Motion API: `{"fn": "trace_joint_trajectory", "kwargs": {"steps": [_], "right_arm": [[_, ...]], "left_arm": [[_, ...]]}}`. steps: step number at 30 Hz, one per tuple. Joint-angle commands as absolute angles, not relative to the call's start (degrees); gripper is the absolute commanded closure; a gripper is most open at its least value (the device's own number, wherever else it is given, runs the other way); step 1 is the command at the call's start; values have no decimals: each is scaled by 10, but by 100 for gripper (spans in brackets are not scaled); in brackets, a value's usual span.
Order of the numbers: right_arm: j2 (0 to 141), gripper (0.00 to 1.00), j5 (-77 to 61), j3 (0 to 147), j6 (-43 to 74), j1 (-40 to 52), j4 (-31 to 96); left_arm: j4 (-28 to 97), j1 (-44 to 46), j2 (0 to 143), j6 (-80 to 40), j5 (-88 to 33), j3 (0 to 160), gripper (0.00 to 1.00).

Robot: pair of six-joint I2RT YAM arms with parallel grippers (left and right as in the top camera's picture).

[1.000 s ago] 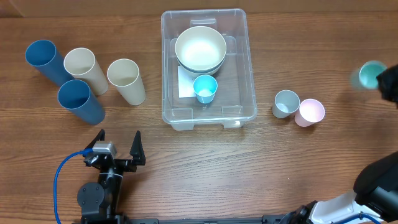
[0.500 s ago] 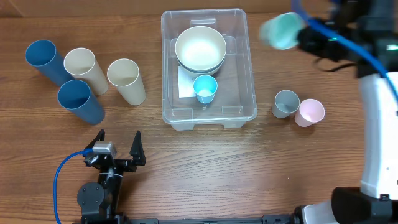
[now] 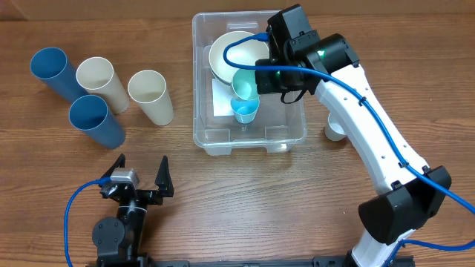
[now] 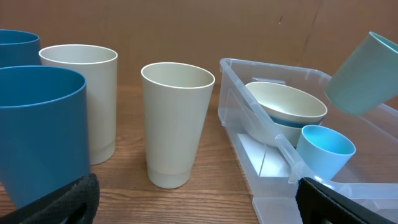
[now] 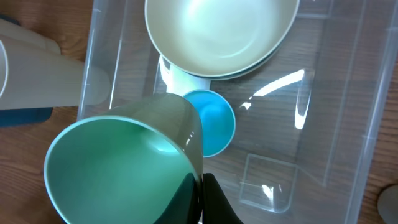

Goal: Pack container
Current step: 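Carry the mint cup into the bin and stack it on the light blue cup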

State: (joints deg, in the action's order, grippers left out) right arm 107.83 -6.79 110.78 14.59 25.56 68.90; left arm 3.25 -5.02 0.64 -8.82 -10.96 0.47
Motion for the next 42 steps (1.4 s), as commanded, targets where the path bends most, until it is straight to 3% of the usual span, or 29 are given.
{"fn": "trace_joint_trajectory", "kwargs": {"steps": [1,19,37,38,41,42], "right_arm": [[1070,96,-56,1097,149,254,689],[1071,96,-65,1003,147,254,587],[1075,96,-53,979,148,254,579],[1075,91,-51,979,148,254,577],[1075,46,-50,979,148,254,573],[1075,37,-50,979,145,254,570]], "left_arm": [[32,-56,3,-92,-116,3,0],[32,-56,3,-92,-116,3,0],[32,-56,3,-92,-116,3,0],[32,-56,3,-92,-116,3,0],[32,-56,3,-92,-116,3,0],[32,-56,3,-92,-116,3,0]]}}
